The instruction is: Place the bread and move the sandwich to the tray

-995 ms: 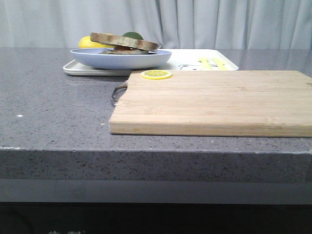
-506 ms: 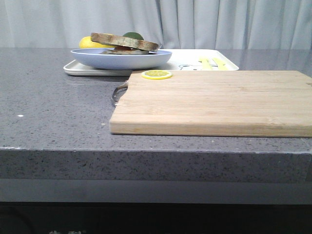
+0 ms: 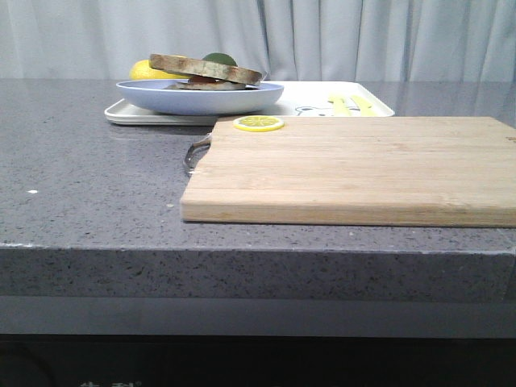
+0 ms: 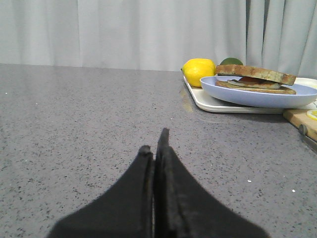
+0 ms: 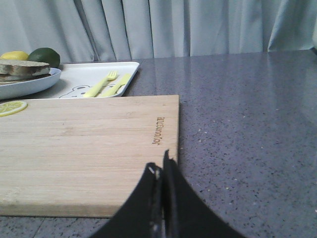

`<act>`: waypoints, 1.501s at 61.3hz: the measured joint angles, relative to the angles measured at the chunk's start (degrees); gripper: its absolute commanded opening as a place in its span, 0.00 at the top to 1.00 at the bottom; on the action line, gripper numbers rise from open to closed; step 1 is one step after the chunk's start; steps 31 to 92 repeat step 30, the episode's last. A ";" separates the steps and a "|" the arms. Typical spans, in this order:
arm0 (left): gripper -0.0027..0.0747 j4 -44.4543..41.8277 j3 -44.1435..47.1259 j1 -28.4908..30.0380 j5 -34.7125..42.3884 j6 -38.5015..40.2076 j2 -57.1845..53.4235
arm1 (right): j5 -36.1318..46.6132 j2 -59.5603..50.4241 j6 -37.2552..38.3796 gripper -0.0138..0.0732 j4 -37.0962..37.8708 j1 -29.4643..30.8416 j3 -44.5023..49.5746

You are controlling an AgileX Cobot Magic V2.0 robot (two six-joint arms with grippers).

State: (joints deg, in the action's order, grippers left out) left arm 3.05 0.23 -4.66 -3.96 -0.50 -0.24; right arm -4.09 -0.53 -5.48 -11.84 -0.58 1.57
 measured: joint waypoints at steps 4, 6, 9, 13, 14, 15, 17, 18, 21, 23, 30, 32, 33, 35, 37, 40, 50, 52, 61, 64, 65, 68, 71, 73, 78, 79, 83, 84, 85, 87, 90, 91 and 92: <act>0.99 0.00 0.00 0.00 0.00 0.00 0.00 | 0.00 0.00 0.00 0.92 0.00 0.54 0.00; 0.99 0.00 0.00 0.00 0.00 0.00 0.00 | -0.09 0.00 0.00 0.92 0.00 0.76 0.00; 0.99 0.00 0.00 0.00 0.00 0.00 0.00 | -0.09 0.00 0.00 0.92 0.00 1.14 0.00; 0.99 0.00 0.00 0.00 0.00 0.00 0.00 | -0.23 0.00 0.00 0.92 0.00 1.60 0.00; 0.99 0.00 0.00 0.00 0.00 0.00 0.00 | -0.23 0.00 0.00 0.92 0.00 1.71 0.00; 0.99 0.00 0.00 0.00 0.00 0.00 0.00 | -0.23 0.00 0.00 0.92 0.00 1.71 0.00; 0.99 0.00 0.00 0.00 0.00 0.00 0.00 | -0.23 0.00 0.00 0.92 0.00 1.71 0.00; 0.99 0.00 0.00 0.00 0.00 0.00 0.00 | -0.23 0.00 0.00 0.92 0.00 1.71 0.00; 0.99 0.00 0.00 0.00 0.00 0.00 0.00 | -0.23 0.00 0.00 0.92 0.00 1.71 0.00; 0.99 0.00 0.00 0.00 0.00 0.00 0.00 | -0.23 0.00 0.00 0.92 0.00 1.71 0.00; 0.99 0.00 0.00 0.00 0.00 0.00 0.00 | -0.23 0.00 0.00 0.92 0.00 1.71 0.00; 0.99 0.00 0.00 0.00 0.00 0.00 0.00 | -0.23 0.00 0.00 0.92 0.00 1.71 0.00; 0.99 0.00 0.00 0.00 0.00 0.00 0.00 | -0.23 0.00 0.00 0.92 0.00 1.71 0.00; 0.99 0.00 0.00 0.00 0.00 0.00 0.00 | -0.23 0.00 0.00 0.92 0.00 1.71 0.00; 0.99 0.00 0.00 0.00 0.00 0.00 0.00 | -0.23 0.00 0.00 0.92 0.00 1.71 0.00; 0.99 0.00 0.00 0.00 0.00 0.00 0.00 | -0.23 0.00 0.00 0.92 0.00 1.71 0.00; 0.99 0.00 0.00 0.00 0.00 0.00 0.00 | -0.23 0.00 0.00 0.92 0.00 1.71 0.00; 0.99 0.00 0.00 0.00 0.00 0.00 0.00 | -0.23 0.00 0.00 0.92 0.00 1.71 0.00; 0.99 0.00 0.00 0.00 0.00 0.00 0.00 | -0.23 0.00 0.00 0.92 0.00 1.71 0.00; 0.99 0.00 0.00 0.00 0.00 0.00 0.00 | -0.23 0.00 0.00 0.92 0.00 1.71 0.00; 0.99 0.00 0.00 0.00 0.00 0.00 0.00 | -0.23 0.00 0.00 0.92 0.00 1.71 0.00; 0.99 0.00 0.00 0.00 0.00 0.00 0.00 | -0.23 0.00 0.00 0.92 0.00 1.71 0.00; 0.99 0.00 0.00 0.00 0.00 0.00 0.00 | -0.23 0.00 0.00 0.92 0.00 1.71 0.00; 0.99 0.00 0.00 0.00 0.00 0.00 0.00 | -0.23 0.00 0.00 0.92 0.00 1.71 0.00; 0.99 0.00 0.00 0.00 0.00 0.00 0.00 | -0.23 0.00 0.00 0.92 0.00 1.71 0.00; 0.99 0.00 0.00 0.00 0.00 0.00 0.00 | -0.23 0.00 0.00 0.92 0.00 1.71 0.00; 0.99 0.00 0.00 0.00 0.00 0.00 0.00 | -0.23 0.00 0.00 0.92 0.00 1.71 0.00; 0.99 0.00 0.00 0.00 0.00 0.00 0.00 | -0.23 0.00 0.00 0.92 0.00 1.71 0.00; 0.99 0.00 0.00 0.00 0.00 0.00 0.00 | -0.23 0.00 0.00 0.92 0.00 1.71 0.00; 0.99 0.00 0.00 0.00 0.00 0.00 0.00 | -0.23 0.00 0.00 0.92 0.00 1.71 0.00; 0.99 0.00 0.00 0.00 0.00 0.00 0.00 | -0.23 0.00 0.00 0.92 0.00 1.71 0.00; 0.99 0.00 0.00 0.00 0.00 0.00 0.00 | -0.23 0.00 0.00 0.92 0.00 1.71 0.00; 0.99 0.00 0.00 0.00 0.00 0.00 0.00 | -0.23 0.00 0.00 0.92 0.00 1.71 0.00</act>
